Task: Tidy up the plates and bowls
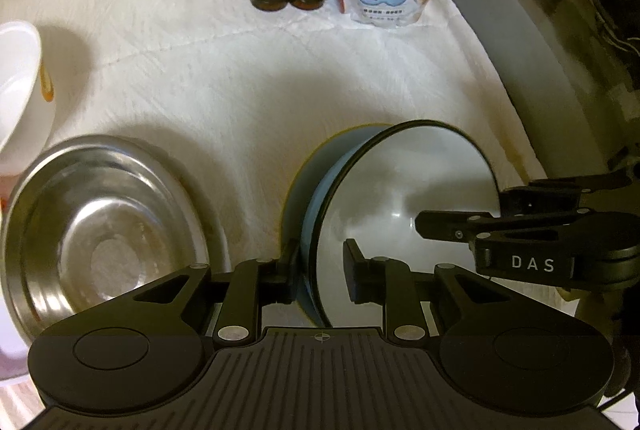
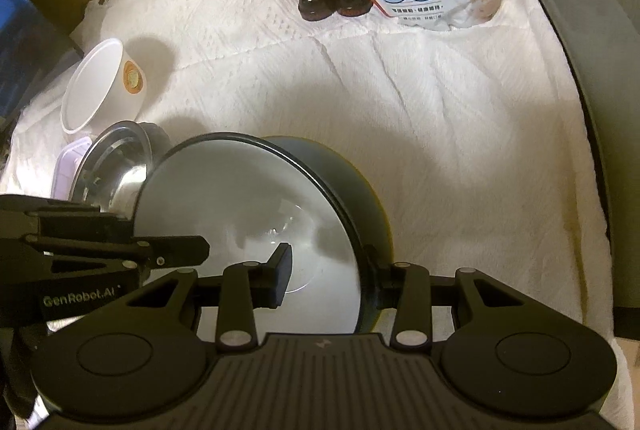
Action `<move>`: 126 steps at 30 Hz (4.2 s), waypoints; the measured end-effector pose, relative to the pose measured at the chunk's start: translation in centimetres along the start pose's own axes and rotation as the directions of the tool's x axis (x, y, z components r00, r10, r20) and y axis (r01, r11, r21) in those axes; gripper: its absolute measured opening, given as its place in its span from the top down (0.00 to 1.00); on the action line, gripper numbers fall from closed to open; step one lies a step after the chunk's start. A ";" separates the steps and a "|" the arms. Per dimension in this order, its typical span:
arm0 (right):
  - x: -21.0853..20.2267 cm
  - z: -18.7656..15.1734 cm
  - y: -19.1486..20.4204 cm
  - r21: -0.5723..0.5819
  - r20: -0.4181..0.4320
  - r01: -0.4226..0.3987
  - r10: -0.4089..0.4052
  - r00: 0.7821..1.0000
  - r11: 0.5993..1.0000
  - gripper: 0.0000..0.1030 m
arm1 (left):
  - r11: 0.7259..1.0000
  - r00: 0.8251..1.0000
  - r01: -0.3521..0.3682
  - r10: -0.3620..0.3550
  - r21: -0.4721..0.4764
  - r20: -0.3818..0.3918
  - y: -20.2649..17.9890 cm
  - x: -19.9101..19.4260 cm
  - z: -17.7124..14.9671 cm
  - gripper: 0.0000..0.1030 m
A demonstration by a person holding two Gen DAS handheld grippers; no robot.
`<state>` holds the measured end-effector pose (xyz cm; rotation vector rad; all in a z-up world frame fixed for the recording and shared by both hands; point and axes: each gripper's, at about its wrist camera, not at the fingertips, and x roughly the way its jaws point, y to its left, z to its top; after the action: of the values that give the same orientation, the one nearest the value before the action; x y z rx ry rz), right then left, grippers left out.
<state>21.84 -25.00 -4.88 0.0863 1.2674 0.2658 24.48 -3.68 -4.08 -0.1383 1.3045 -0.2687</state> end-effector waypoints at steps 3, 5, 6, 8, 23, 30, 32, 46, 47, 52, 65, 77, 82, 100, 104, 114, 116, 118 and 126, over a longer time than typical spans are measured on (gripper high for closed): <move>0.3 0.2 -0.2 0.019 0.000 -0.010 0.010 1.000 1.000 0.62 | 1.000 1.000 -0.008 0.008 0.011 0.000 -0.1 -0.1 0.6 0.76; 0.4 0.4 -0.1 0.019 0.006 -0.010 0.010 1.000 1.000 0.62 | 1.000 1.000 -0.009 0.009 0.013 0.010 0.1 -0.1 1.1 0.76; 0.4 0.4 0.0 0.023 0.007 -0.009 0.008 1.000 1.000 0.62 | 1.000 1.000 -0.005 0.005 0.008 0.015 0.2 -0.2 1.2 0.76; 0.0 0.3 0.2 0.009 0.023 -0.001 0.001 1.000 1.000 0.62 | 1.000 1.000 0.004 -0.004 0.002 0.029 0.4 -0.7 1.5 0.76; -1.5 0.0 0.2 -0.067 0.120 0.119 -0.110 0.987 0.991 0.64 | 0.998 0.998 -0.054 0.052 0.039 0.039 0.6 -1.0 0.4 0.76; -0.4 0.2 0.0 -0.095 0.043 0.192 -0.188 0.981 0.977 0.64 | 0.999 0.999 0.009 -0.011 0.035 0.053 1.6 -1.7 0.2 0.76; -1.1 0.3 0.9 -0.122 0.065 0.219 -0.213 0.975 0.968 0.63 | 0.999 0.995 0.028 -0.030 0.024 0.090 2.4 -3.0 0.2 0.76; -4.3 6.4 9.1 -0.183 0.262 0.132 -0.081 0.962 0.974 0.30 | 0.979 0.945 0.045 0.022 -0.198 0.326 15.9 -11.3 -1.5 0.76; -4.1 7.0 9.6 -0.173 0.266 0.127 -0.078 0.961 0.977 0.28 | 0.973 0.939 0.028 0.053 -0.229 0.339 17.7 -11.7 -2.1 0.76; -2.9 9.8 12.7 -0.154 0.280 0.088 -0.042 0.959 0.984 0.22 | 0.925 0.907 -0.009 0.167 -0.379 0.386 25.5 -13.4 -3.8 0.76; 10.5 15.5 24.7 -0.169 0.101 -0.015 0.033 0.994 0.985 0.23 | 0.890 0.931 -0.052 0.207 -0.454 0.300 31.8 -6.8 0.3 0.74; 18.9 15.7 25.4 -0.098 -0.088 -0.045 0.037 0.995 0.994 0.77 | 0.867 0.966 -0.062 0.178 -0.494 0.190 33.8 -1.2 1.9 0.70; 17.5 15.5 24.8 -0.105 -0.077 -0.067 0.059 0.995 0.992 0.80 | 0.891 0.968 -0.042 0.149 -0.452 0.203 31.9 -1.8 2.8 0.71; -6.3 9.0 11.1 -0.193 0.215 -0.038 0.080 0.973 0.980 0.76 | 0.980 0.939 0.057 0.012 -0.190 0.344 9.3 -13.1 3.7 0.72; -8.6 5.0 7.2 -0.213 0.208 0.026 0.019 0.978 0.977 0.74 | 0.988 0.954 0.092 -0.052 -0.124 0.294 4.4 -11.4 1.9 0.72; -4.3 -0.3 0.1 -0.135 0.063 0.061 -0.052 0.997 0.989 0.74 | 0.992 0.994 0.070 -0.060 -0.107 0.088 -0.7 -2.2 -2.0 0.76; -3.9 -0.8 0.3 -0.158 0.075 0.074 -0.063 0.995 0.985 0.74 | 0.992 0.995 0.067 -0.058 -0.108 0.083 -0.8 -1.7 -2.4 0.78; -4.0 -0.8 0.2 -0.164 0.082 0.067 -0.054 0.995 0.984 0.73 | 0.992 0.995 0.066 -0.057 -0.105 0.084 -0.8 -1.8 -2.2 0.77; -5.8 -0.2 0.1 -0.163 0.130 0.038 -0.016 0.991 0.986 0.73 | 0.991 0.988 0.088 -0.074 -0.103 0.137 -0.9 -4.0 -1.3 0.77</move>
<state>20.02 -26.31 0.48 -0.0554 1.1132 0.3359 22.20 -3.36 -0.48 -0.2978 1.1825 -0.2533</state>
